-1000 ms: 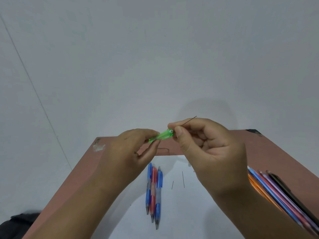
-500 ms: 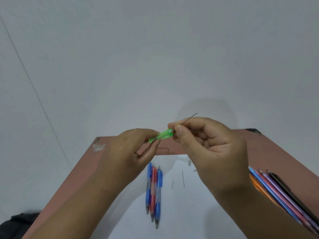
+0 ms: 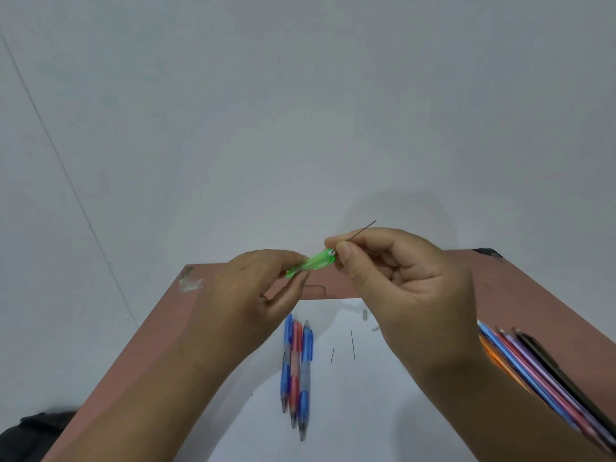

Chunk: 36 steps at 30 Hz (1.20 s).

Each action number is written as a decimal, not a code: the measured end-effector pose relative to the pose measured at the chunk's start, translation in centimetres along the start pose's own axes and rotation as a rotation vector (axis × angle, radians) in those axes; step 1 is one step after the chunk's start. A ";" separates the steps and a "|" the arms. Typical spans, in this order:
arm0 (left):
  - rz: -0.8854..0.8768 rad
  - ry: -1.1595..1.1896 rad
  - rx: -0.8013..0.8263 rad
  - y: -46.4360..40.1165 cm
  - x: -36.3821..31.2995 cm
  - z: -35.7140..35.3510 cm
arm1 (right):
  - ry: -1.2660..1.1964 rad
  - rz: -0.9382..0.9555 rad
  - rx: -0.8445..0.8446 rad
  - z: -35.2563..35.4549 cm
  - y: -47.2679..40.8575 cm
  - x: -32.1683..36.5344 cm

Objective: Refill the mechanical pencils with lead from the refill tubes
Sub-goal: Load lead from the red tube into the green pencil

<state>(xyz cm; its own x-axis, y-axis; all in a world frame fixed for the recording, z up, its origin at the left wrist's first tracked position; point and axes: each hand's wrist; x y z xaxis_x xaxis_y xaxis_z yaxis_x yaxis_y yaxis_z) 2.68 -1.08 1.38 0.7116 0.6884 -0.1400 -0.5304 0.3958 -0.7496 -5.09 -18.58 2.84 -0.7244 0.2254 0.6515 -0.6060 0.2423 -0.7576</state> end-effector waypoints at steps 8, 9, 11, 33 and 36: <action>-0.004 0.012 0.007 0.0 0.2 -0.1 | -0.049 -0.048 0.003 0.1 0.0 0.2; -0.006 0.012 0.003 0.0 0.2 -0.1 | -0.048 -0.044 0.003 0.1 0.0 0.2; -0.008 0.006 -0.004 0.0 0.2 -0.2 | -0.039 -0.035 0.005 0.2 -0.1 0.2; -0.079 0.032 -0.097 0.1 0.5 -0.1 | 0.427 0.532 0.075 1.0 0.1 -0.6; -0.085 0.036 -0.094 0.1 0.6 -0.2 | 0.462 0.544 0.067 1.0 -0.1 -0.9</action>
<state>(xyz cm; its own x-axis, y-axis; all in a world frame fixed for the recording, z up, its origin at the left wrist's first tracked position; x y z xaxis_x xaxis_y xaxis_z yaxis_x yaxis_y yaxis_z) 3.13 -0.76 1.10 0.7695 0.6316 -0.0950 -0.4231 0.3926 -0.8166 -4.71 -19.74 2.27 -0.7254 0.6778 0.1199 -0.2284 -0.0727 -0.9708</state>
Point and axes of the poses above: each hand's wrist, its own y-axis away from the middle knuckle, its own z-axis out of the back of the hand, x = y × z, and after that the axes turned 4 degrees about -y, right-handed
